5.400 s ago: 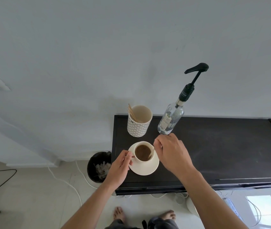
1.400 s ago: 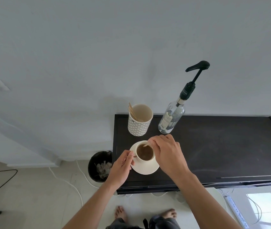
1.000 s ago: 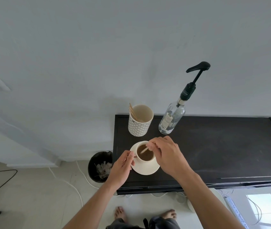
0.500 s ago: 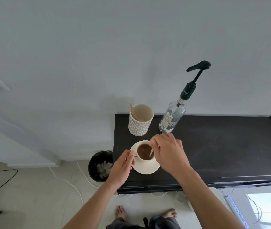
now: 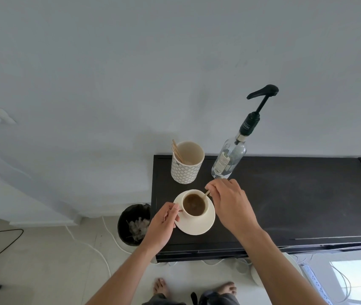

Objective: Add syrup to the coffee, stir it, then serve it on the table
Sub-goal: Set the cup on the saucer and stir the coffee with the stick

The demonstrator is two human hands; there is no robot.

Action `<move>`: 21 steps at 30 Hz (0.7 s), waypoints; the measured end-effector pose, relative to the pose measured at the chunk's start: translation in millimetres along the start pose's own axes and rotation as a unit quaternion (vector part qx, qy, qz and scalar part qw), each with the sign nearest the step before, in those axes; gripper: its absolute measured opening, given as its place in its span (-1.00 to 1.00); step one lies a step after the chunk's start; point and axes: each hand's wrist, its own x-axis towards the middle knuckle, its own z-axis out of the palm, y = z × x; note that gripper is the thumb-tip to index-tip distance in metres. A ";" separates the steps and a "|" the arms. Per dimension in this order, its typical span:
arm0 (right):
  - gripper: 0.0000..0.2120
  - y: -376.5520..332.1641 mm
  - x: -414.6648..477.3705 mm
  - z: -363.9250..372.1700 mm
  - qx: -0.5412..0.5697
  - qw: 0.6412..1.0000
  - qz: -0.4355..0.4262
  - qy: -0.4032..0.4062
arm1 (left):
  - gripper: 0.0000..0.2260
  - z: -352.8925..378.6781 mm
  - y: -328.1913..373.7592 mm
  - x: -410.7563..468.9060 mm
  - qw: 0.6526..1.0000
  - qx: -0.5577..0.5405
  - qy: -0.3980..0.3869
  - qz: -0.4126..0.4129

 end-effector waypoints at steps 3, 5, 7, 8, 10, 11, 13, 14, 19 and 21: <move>-0.81 -1.1 -0.1 2.0 0.087 0.994 0.018 -0.056 | -0.71 0.7 -0.7 1.0 1.000 -0.006 0.005 0.000; -0.81 -1.8 1.2 0.8 0.126 0.988 0.047 -0.077 | -0.73 1.2 -0.4 1.3 1.000 -0.009 0.007 0.001; -0.81 -0.2 1.6 -0.7 0.148 0.984 0.061 -0.079 | -0.77 0.6 0.5 2.1 1.000 -0.023 0.013 -0.001; -0.81 0.8 1.1 -2.3 0.155 0.983 0.061 -0.072 | -0.79 0.3 1.3 2.5 0.999 -0.036 0.017 -0.002; -0.81 4.2 0.4 -5.1 0.160 0.984 0.064 -0.050 | -0.81 -2.5 4.0 2.7 0.998 -0.050 0.027 -0.001; -0.81 6.9 0.4 -6.6 0.160 0.984 0.069 -0.039 | -0.82 -4.7 6.0 2.7 0.998 -0.043 0.034 0.003; -0.81 11.3 1.1 -10.5 0.160 0.984 0.080 -0.017 | -0.83 -10.5 12.1 3.4 0.998 -0.024 0.048 0.016; -0.81 12.9 1.8 -13.1 0.160 0.983 0.084 -0.008 | -0.84 -13.8 16.6 4.1 0.998 -0.014 0.050 0.025; -0.85 13.8 5.1 -27.7 0.166 0.983 0.072 0.016 | -0.85 -24.1 49.1 13.8 0.995 0.044 0.033 0.089; -0.84 10.5 7.9 -29.8 0.158 0.985 0.063 0.016 | -0.85 -22.6 66.4 18.8 0.989 0.072 0.029 0.126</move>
